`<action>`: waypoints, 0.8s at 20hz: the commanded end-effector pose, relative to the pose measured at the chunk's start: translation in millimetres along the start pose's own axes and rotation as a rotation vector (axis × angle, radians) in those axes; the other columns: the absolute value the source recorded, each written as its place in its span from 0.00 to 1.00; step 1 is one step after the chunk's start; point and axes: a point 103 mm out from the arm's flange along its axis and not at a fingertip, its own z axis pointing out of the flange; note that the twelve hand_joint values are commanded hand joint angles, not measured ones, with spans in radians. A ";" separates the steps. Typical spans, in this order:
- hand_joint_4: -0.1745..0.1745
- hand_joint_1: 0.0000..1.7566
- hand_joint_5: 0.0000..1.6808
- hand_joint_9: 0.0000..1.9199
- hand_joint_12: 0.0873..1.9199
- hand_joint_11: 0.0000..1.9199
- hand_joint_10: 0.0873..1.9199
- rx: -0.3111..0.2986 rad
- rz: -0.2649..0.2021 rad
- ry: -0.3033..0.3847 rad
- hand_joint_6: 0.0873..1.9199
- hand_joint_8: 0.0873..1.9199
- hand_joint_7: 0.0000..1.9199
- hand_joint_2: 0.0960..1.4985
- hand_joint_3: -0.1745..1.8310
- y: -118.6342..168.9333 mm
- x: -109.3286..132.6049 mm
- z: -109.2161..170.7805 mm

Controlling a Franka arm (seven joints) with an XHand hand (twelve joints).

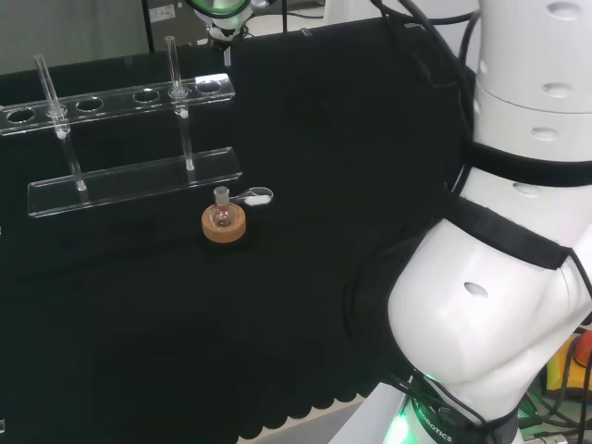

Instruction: Place the funnel on the round-bottom flask.

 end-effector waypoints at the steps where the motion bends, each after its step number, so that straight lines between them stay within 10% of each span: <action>1: 0.42 0.51 0.33 0.44 0.68 0.17 0.33 0.017 0.020 0.007 0.42 0.39 0.25 0.39 0.40 -39.4 15.0 7.0; 16: 0.42 0.51 0.33 0.44 0.68 0.17 0.33 0.121 -0.008 -0.041 0.42 0.39 0.25 0.39 0.40 -64.4 64.2 61.3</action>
